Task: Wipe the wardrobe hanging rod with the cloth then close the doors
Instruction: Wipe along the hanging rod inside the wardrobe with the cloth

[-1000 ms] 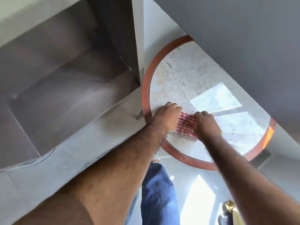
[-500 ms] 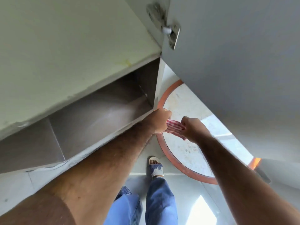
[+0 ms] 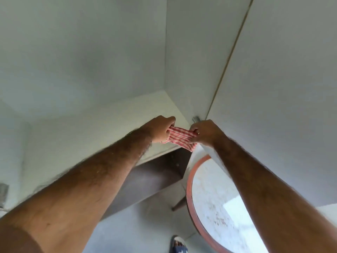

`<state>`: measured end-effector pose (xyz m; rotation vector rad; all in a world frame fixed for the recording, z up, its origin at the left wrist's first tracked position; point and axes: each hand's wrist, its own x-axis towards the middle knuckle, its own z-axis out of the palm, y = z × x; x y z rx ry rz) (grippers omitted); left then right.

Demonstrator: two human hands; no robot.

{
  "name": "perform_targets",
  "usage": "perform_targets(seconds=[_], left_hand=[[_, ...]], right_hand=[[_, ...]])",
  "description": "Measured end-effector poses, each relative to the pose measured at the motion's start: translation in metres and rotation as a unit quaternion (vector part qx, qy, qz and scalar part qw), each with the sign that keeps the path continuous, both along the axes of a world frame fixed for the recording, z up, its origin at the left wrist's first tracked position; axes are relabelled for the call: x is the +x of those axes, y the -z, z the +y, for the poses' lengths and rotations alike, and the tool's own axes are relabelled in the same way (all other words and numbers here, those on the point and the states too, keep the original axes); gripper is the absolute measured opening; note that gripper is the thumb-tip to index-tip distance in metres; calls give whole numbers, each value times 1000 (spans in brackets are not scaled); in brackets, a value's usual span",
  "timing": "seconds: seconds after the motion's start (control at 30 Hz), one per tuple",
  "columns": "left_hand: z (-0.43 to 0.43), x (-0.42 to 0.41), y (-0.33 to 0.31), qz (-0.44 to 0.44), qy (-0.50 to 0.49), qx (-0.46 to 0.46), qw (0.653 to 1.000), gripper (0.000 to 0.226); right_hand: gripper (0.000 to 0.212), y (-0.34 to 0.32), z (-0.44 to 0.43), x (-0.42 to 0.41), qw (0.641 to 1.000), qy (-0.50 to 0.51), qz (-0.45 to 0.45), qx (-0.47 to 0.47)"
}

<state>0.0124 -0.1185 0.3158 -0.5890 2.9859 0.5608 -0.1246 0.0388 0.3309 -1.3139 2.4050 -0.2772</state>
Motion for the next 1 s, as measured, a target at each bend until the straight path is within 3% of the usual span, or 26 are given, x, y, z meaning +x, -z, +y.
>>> perform_targets(seconds=[0.27, 0.4, 0.5, 0.6, 0.77, 1.0], left_hand=[[-82, 79, -181, 137, -44, -71, 987, 17], [-111, 128, -260, 213, -72, -92, 970, 21], [-128, 163, -315, 314, -113, -80, 939, 22], [-145, 198, -365, 438, -175, 9, 882, 32], [-169, 242, -437, 545, -188, 9, 817, 34], [-189, 282, -545, 637, -197, -128, 734, 31]], right_hand=[[31, -175, -93, 46, 982, -95, 131, -101], [27, -258, -126, 78, 965, -123, 148, -179], [28, -311, -145, 103, 950, -142, 155, -231], [31, -362, -163, 128, 933, -153, 140, -293], [34, -435, -197, 166, 872, -138, 73, -464], [32, -523, -246, 214, 747, -165, -11, -644]])
